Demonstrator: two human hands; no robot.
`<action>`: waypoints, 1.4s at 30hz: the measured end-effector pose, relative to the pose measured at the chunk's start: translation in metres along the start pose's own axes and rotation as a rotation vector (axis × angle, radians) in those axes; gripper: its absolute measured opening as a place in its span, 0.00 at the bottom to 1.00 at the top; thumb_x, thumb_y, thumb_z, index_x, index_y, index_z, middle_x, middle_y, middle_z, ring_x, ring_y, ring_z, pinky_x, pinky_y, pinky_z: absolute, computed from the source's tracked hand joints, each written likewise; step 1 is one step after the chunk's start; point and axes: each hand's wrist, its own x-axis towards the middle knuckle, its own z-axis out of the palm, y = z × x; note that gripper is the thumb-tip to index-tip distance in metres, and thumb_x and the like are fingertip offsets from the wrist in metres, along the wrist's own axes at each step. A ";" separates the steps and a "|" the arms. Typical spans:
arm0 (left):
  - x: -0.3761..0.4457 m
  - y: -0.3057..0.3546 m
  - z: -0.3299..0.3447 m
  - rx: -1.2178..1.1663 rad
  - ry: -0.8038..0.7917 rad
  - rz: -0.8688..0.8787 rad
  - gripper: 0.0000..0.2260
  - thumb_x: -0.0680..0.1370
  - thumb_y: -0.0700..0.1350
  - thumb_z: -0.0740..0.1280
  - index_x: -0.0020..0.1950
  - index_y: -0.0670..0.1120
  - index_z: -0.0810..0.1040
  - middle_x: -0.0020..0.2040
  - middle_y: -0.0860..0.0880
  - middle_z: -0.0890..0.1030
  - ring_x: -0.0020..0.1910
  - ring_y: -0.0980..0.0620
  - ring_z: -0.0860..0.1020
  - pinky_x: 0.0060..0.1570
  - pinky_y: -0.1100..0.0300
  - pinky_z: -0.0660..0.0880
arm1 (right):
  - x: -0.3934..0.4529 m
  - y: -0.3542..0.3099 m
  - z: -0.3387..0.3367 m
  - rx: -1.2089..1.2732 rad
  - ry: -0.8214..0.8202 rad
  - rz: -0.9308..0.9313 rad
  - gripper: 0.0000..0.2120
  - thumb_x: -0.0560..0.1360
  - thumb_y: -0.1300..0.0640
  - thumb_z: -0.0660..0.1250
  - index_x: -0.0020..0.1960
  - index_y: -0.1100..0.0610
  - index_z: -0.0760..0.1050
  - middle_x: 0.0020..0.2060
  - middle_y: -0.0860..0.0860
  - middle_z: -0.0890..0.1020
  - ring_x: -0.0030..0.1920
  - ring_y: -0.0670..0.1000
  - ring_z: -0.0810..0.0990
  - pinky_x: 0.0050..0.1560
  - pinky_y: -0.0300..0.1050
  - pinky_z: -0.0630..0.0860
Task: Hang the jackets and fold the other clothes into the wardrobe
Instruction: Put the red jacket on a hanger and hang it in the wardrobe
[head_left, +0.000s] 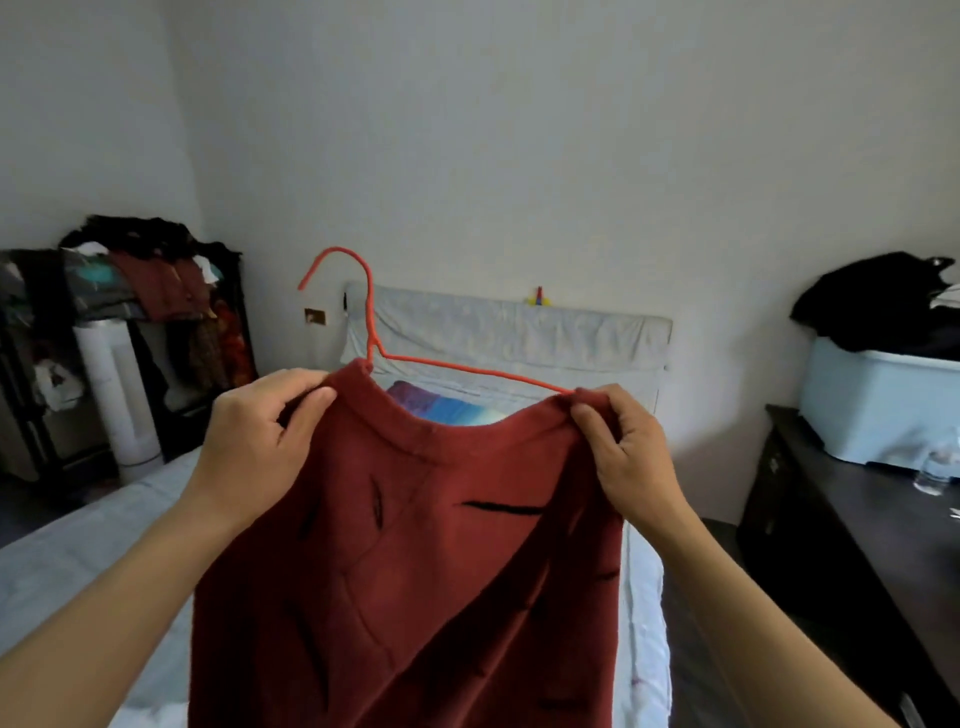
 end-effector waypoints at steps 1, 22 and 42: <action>-0.001 0.000 0.001 0.008 -0.014 -0.002 0.09 0.79 0.43 0.67 0.53 0.40 0.84 0.49 0.70 0.77 0.47 0.61 0.79 0.53 0.74 0.71 | -0.003 0.008 0.000 -0.042 -0.025 0.007 0.09 0.79 0.52 0.67 0.46 0.57 0.78 0.37 0.51 0.81 0.39 0.49 0.78 0.44 0.43 0.74; -0.039 -0.015 -0.006 0.022 -0.279 0.192 0.27 0.83 0.59 0.57 0.52 0.37 0.84 0.54 0.73 0.76 0.52 0.70 0.77 0.57 0.67 0.72 | 0.031 -0.013 -0.049 -0.012 -0.068 -0.070 0.12 0.78 0.57 0.70 0.38 0.61 0.79 0.32 0.61 0.77 0.33 0.45 0.72 0.36 0.43 0.68; -0.076 0.079 0.046 -0.136 -0.052 -0.235 0.07 0.77 0.38 0.70 0.51 0.46 0.86 0.35 0.57 0.83 0.35 0.58 0.80 0.35 0.69 0.72 | 0.006 -0.026 0.013 -0.209 -0.223 -0.206 0.07 0.78 0.50 0.66 0.41 0.50 0.76 0.39 0.50 0.77 0.42 0.46 0.74 0.45 0.38 0.69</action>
